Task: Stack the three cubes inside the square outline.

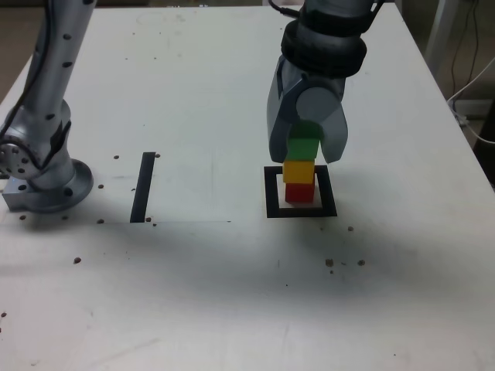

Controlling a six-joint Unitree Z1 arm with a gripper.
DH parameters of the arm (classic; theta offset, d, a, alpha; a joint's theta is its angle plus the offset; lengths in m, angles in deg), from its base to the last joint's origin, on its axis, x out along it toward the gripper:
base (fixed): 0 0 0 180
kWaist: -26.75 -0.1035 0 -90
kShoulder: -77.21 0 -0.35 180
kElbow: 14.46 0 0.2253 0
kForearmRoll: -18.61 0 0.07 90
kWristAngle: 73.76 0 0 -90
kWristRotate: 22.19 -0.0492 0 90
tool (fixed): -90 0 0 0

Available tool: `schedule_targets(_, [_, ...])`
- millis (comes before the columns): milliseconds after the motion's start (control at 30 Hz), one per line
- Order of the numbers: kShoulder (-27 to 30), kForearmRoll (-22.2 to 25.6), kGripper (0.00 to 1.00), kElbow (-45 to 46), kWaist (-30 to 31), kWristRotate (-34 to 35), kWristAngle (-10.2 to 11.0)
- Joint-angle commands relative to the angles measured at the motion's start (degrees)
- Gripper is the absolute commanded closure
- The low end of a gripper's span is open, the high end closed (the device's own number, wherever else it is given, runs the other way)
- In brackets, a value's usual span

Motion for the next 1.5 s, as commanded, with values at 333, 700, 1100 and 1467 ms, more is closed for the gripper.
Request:
schedule_targets(333, [-0.25,0.2,0.01,1.52,-0.17,-0.29,-0.65])
schedule_targets(700, [4.39,0.9,0.01,2.54,-0.18,0.16,2.38])
schedule_targets(1100, [20.91,2.5,0.01,13.57,-0.18,1.08,4.23])
schedule_targets(1467, [29.28,1.14,0.01,31.6,-0.18,0.46,4.74])
